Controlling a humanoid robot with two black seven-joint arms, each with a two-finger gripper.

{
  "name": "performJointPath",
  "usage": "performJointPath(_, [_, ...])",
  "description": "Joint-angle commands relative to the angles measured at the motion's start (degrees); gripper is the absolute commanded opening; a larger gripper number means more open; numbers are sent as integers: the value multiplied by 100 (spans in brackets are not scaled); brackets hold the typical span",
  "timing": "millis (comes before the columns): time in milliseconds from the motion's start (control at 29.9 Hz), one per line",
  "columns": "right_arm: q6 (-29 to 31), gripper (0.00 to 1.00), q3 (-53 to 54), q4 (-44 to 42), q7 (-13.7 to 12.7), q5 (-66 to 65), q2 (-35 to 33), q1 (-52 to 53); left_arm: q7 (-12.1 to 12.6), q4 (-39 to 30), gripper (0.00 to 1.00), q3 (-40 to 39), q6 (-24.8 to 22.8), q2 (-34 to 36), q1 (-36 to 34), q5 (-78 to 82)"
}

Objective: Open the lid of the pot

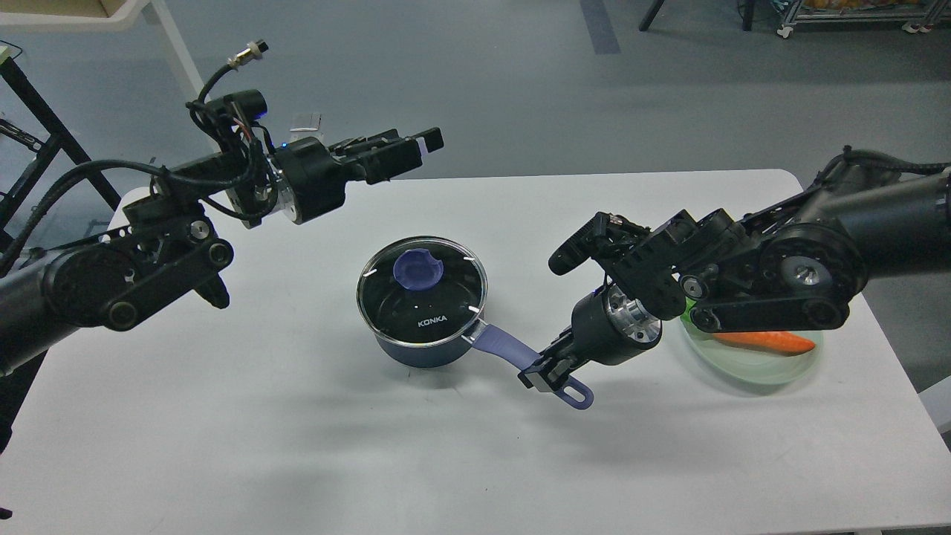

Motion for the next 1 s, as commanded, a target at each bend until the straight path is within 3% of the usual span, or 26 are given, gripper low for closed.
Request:
performJointPath(0, [0,18,-3,-1,8,-9,-10,26,-7,10,99,774,786,20,-170,1015])
performJointPath(134, [0,18,-3,-10,8,-9,-1,35,2,54,99,1469,1289,28,-231,1422])
performJointPath(970, [0,18,6,-19,8,-9,25,-9,-121,107,96,1611,1360,-147,111,1387])
